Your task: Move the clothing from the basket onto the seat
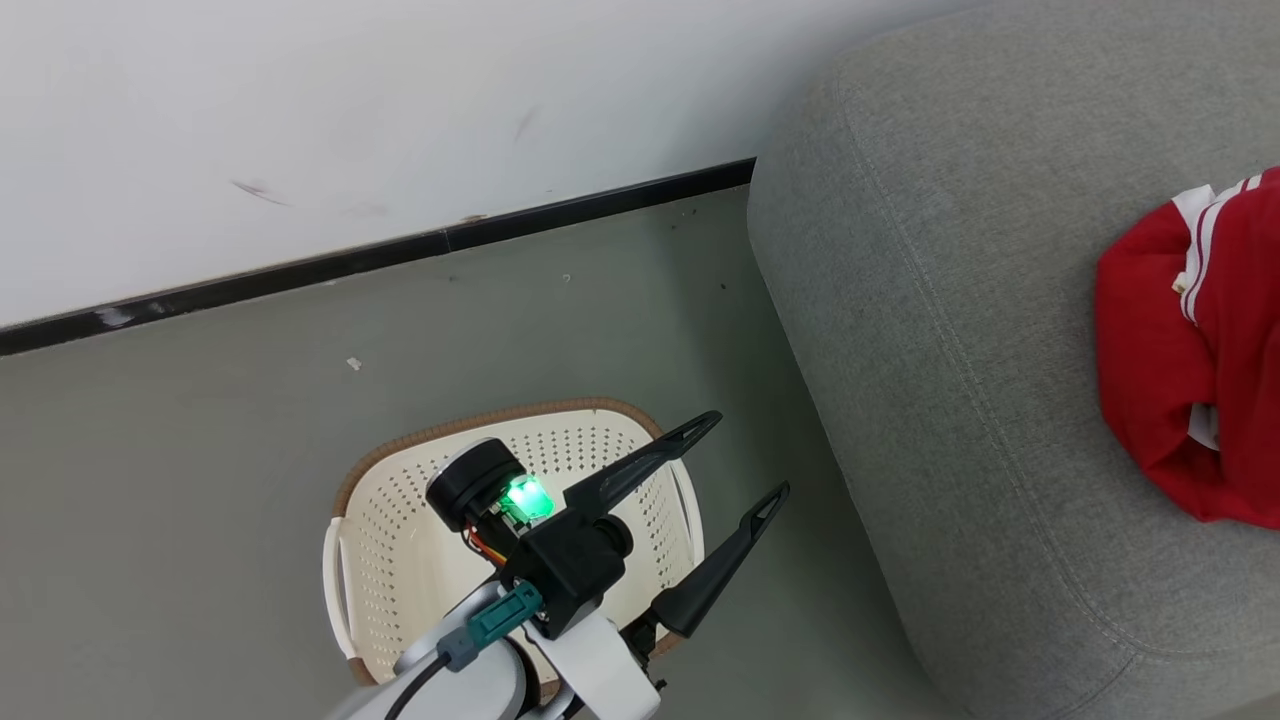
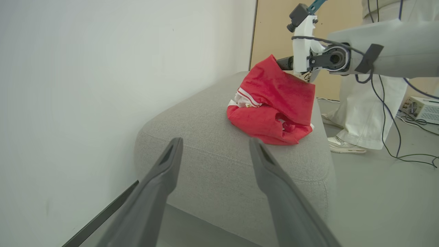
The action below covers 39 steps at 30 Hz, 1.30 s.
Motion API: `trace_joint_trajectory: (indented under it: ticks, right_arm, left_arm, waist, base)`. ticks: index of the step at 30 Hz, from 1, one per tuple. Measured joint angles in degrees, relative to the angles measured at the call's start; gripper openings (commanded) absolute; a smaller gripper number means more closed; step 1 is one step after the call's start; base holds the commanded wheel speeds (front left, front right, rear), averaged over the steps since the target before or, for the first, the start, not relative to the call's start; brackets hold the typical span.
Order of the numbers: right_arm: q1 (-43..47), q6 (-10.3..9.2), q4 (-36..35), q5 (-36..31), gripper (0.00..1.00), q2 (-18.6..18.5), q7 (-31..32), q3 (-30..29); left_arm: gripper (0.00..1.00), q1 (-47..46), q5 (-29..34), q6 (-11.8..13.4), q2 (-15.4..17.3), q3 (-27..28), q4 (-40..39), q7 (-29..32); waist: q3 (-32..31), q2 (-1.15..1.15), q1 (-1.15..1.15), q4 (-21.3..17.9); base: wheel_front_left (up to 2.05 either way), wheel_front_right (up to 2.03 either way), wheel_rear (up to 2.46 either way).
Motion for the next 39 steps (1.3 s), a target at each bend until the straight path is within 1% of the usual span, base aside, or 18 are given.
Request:
trace_joint_trajectory:
  ticks: [7,8,9,11,12,14,15,16,17,21,30,35,39]
  right_arm:
    - [0.0,0.0,1.4,-0.5,0.01,0.0,-3.3,0.8]
    - [0.0,0.0,1.6,-0.4,0.2,0.0,-3.8,0.8]
    - [0.0,0.0,1.8,-0.4,0.35,0.0,-4.3,0.8]
    - [0.0,0.0,2.2,-0.4,0.46,0.0,-5.2,0.8]
    - [0.0,0.0,2.6,0.0,0.69,0.0,-6.1,1.2]
    - [0.0,0.0,2.6,0.1,0.85,0.5,-6.7,2.6]
    - [0.1,0.0,2.5,0.1,0.9,0.7,-7.3,3.2]
    - [0.2,0.0,2.4,0.1,0.91,0.7,-7.7,3.5]
    - [0.4,0.0,2.3,0.1,1.0,0.6,-8.1,3.8]
    - [2.6,0.0,1.8,0.2,1.0,0.4,-9.1,5.3]
    - [6.1,0.0,-0.9,1.2,1.0,-0.3,-11.2,5.1]
    - [7.8,0.0,-3.4,1.3,1.0,-0.3,-11.9,5.0]
    - [9.3,0.0,-6.1,1.6,1.0,0.0,-12.6,5.3]
  left_arm:
    - [1.0,-1.5,0.0,-0.3,-0.1,0.1,0.1,0.3]
    - [1.0,-1.5,0.0,-0.5,-0.1,0.1,0.2,0.4]
    - [1.0,-1.5,0.0,-0.5,-0.1,0.1,0.3,0.4]
    - [1.0,-2.1,0.0,-0.5,-0.2,0.1,0.5,0.4]
    - [1.0,-2.9,0.0,-1.0,-0.1,0.4,1.0,0.3]
    - [1.0,-2.9,0.0,-1.0,0.2,1.1,1.8,0.2]
    - [1.0,-2.9,0.0,-0.9,0.5,1.4,2.1,0.1]
    - [1.0,-2.9,-0.1,-0.9,0.7,1.7,2.4,-0.1]
    - [1.0,-2.8,-0.3,-0.9,0.9,2.0,2.6,-0.3]
    - [1.0,-2.6,-1.5,-0.2,0.6,3.7,3.5,-0.9]
    - [1.0,-0.4,-4.7,0.7,0.0,6.0,5.4,-2.0]
    - [1.0,-0.1,-4.6,2.0,0.3,7.6,5.9,-2.9]
    - [1.0,0.2,-4.3,3.7,1.5,9.3,7.0,-3.1]
  waist:
    - [2.2,0.0,0.0,1.4]
    - [2.5,0.0,0.0,1.6]
    - [2.8,0.0,0.0,1.7]
    - [3.2,0.0,0.0,2.1]
    - [3.5,0.0,0.0,2.5]
    - [3.3,0.0,0.0,2.5]
    - [3.2,0.0,0.0,2.4]
    - [3.1,0.0,0.0,2.4]
    - [3.0,0.0,0.0,2.3]
    - [2.3,0.0,0.0,2.0]
    - [0.5,0.0,0.0,1.4]
    - [-0.6,0.0,0.0,1.4]
    - [-1.5,0.0,0.0,1.6]
  base:
    - [0.0,0.0,0.0]
    - [0.0,0.0,0.0]
    - [0.0,0.0,0.0]
    - [0.0,0.0,0.0]
    - [0.0,0.0,0.0]
    - [0.0,0.0,0.0]
    - [0.0,0.0,0.0]
    - [0.0,0.0,0.0]
    - [0.0,0.0,0.0]
    - [0.0,0.0,0.0]
    - [0.0,0.0,0.0]
    - [0.0,0.0,0.0]
    - [0.0,0.0,0.0]
